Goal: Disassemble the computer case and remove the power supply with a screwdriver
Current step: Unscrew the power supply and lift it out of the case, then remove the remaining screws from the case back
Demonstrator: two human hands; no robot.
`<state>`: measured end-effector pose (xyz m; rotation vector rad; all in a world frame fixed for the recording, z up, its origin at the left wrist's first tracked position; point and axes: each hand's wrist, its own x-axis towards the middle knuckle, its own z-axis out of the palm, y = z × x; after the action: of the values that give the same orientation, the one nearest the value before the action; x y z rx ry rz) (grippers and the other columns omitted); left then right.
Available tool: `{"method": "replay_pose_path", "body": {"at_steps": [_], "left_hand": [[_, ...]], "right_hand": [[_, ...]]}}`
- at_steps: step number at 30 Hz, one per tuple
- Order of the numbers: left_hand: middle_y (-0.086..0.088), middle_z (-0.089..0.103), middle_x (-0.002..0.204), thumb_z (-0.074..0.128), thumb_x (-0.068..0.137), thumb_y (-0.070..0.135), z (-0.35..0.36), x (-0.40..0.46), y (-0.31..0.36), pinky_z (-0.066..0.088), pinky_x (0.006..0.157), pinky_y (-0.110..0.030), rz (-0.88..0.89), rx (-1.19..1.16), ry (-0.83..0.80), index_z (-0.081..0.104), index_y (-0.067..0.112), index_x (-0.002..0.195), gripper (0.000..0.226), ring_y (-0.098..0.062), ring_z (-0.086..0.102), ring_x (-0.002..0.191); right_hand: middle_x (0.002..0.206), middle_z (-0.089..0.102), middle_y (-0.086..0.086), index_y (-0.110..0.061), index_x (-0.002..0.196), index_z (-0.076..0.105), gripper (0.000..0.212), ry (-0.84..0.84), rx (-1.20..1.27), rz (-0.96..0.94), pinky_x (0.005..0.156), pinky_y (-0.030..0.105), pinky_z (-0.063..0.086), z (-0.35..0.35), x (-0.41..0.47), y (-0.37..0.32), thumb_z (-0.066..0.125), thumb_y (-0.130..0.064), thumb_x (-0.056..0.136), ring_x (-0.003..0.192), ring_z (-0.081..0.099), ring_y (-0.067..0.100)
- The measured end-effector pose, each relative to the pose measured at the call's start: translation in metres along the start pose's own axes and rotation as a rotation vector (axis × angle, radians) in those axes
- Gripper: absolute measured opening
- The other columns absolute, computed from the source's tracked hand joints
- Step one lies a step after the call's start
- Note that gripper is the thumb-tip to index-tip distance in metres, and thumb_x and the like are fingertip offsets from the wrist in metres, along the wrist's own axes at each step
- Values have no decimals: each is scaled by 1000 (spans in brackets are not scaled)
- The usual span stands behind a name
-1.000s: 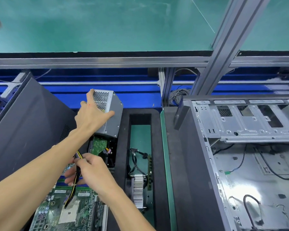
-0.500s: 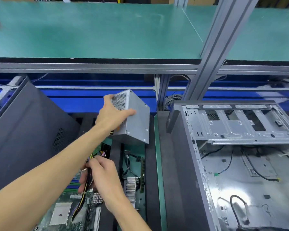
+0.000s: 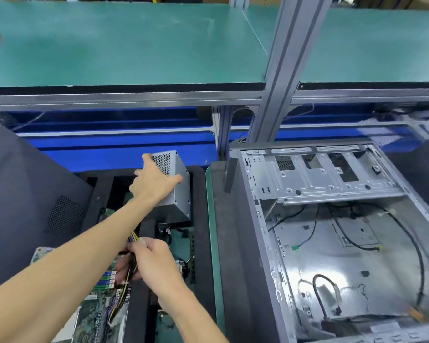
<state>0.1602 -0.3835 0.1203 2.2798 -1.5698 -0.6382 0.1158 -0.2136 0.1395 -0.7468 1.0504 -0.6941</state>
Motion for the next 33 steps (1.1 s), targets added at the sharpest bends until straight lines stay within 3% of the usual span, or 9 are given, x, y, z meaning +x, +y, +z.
{"method": "replay_pose_path", "body": {"at_steps": [7,10,13,16,19,22,25,29,33], "left_hand": [[-24,51,120,79,70,52,49,-2,-1,39,74,-43,3,19,-21,24,24,134,89,-42,56,101],[-25,49,126,79,72,55,55,4,2,42,80,-46,-9,27,-35,24,24,136,90,-43,54,110],[-25,44,135,76,76,60,56,6,6,44,90,-49,-13,55,-86,23,22,142,93,-43,48,121],[-26,39,141,68,81,65,53,5,9,41,99,-50,-2,109,-162,21,21,148,94,-42,42,129],[-24,36,143,57,90,61,41,3,5,38,105,-50,84,205,-142,32,16,147,77,-41,37,132],[-21,39,141,55,96,46,24,-5,1,39,105,-48,213,148,-108,48,15,139,54,-39,42,128],[-16,45,140,55,97,32,6,-20,-2,42,100,-41,330,-12,-107,60,18,129,35,-31,52,119],[-5,59,128,52,100,23,-12,-48,0,42,94,-31,412,-218,-102,66,21,119,23,-17,56,110],[4,65,107,51,100,18,-21,-79,8,45,84,-28,406,-410,-135,69,24,107,20,-10,58,92]], "right_hand": [[77,70,7,-12,90,63,24,79,-87,-3,78,40,56,-24,11,16,39,-18,95,69,63,22],[80,70,2,-11,107,62,24,91,10,16,87,45,58,-30,17,22,39,-13,100,73,67,21],[82,67,4,-7,109,56,19,113,67,35,81,40,57,-32,24,24,38,-9,103,68,66,17],[87,68,4,-10,110,58,18,169,43,47,90,42,56,-34,26,25,42,-10,103,72,67,13],[96,71,-2,-25,114,62,20,228,-47,40,103,47,51,-37,23,24,47,-21,101,90,68,11],[114,69,-8,-22,136,60,37,258,-125,24,106,34,49,-38,15,17,51,-29,100,110,63,10],[124,60,-11,-18,148,48,48,301,-226,-14,93,14,38,-41,2,6,51,-31,101,113,52,3],[142,55,-4,-19,152,41,52,364,-307,-94,95,18,34,-41,-16,-7,49,-28,102,122,51,7],[124,61,-12,-26,142,52,42,404,-357,-217,80,11,39,-41,-43,-23,50,-28,100,106,57,-3]]}}
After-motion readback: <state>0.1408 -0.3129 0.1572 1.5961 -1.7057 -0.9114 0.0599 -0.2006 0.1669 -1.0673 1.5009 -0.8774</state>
